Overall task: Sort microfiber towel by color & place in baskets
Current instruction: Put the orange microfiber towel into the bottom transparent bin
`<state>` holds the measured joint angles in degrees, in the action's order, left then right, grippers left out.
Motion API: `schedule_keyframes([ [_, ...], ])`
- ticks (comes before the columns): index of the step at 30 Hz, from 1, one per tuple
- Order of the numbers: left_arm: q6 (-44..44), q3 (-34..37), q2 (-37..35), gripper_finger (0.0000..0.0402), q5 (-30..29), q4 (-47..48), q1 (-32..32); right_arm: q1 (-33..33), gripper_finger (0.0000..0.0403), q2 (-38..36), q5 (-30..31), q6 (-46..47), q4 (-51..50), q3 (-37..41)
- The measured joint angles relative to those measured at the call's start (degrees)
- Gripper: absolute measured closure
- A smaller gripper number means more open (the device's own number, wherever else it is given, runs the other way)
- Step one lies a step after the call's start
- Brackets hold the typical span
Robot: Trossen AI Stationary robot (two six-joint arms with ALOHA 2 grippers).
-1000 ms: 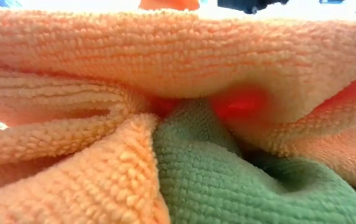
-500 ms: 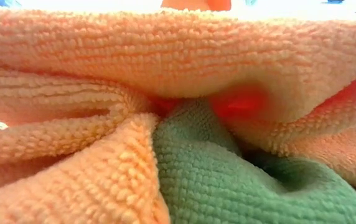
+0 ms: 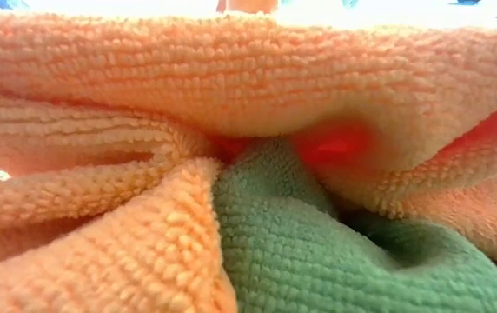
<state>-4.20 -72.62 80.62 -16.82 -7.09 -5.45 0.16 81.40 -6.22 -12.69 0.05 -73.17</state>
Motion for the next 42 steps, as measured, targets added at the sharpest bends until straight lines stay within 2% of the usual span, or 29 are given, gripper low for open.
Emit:
schedule_keyframes([
  [3,0.0,0.0,0.1,0.0401,0.1,0.3,0.0,0.0,0.0258,0.0,0.1,-0.2,0.1,0.0],
  [7,-0.2,0.0,0.0,0.0401,0.2,-0.2,0.0,-0.2,0.0360,0.0,0.0,-0.3,-2.1,0.0],
  [9,-1.5,0.0,-0.1,0.0401,0.2,-0.3,0.0,-0.2,0.0390,0.0,0.2,-0.4,-3.2,0.0],
  [14,-2.5,0.0,-0.1,0.0394,0.2,-0.4,0.0,-0.3,0.0375,-0.4,1.6,1.1,-5.3,0.0],
  [19,-1.4,0.0,-0.3,0.0354,-0.7,0.4,0.2,-0.3,0.0398,-1.7,4.7,1.5,-9.6,0.0],
  [23,-0.7,0.0,-1.3,0.0311,-4.2,2.3,0.2,-0.3,0.0393,-3.9,7.0,2.6,-13.1,0.0],
  [27,-3.2,0.0,-3.4,0.0281,-8.8,8.9,0.2,-0.1,0.0400,-7.4,9.3,3.8,-17.2,0.0],
  [36,2.3,0.0,-10.2,0.0283,-10.8,25.4,0.7,0.7,0.0401,-19.6,14.2,11.5,-30.1,0.0],
  [42,5.4,0.0,-12.4,0.0288,-11.1,31.2,1.5,6.2,0.0402,-25.7,21.6,18.6,-43.2,-2.8],
])
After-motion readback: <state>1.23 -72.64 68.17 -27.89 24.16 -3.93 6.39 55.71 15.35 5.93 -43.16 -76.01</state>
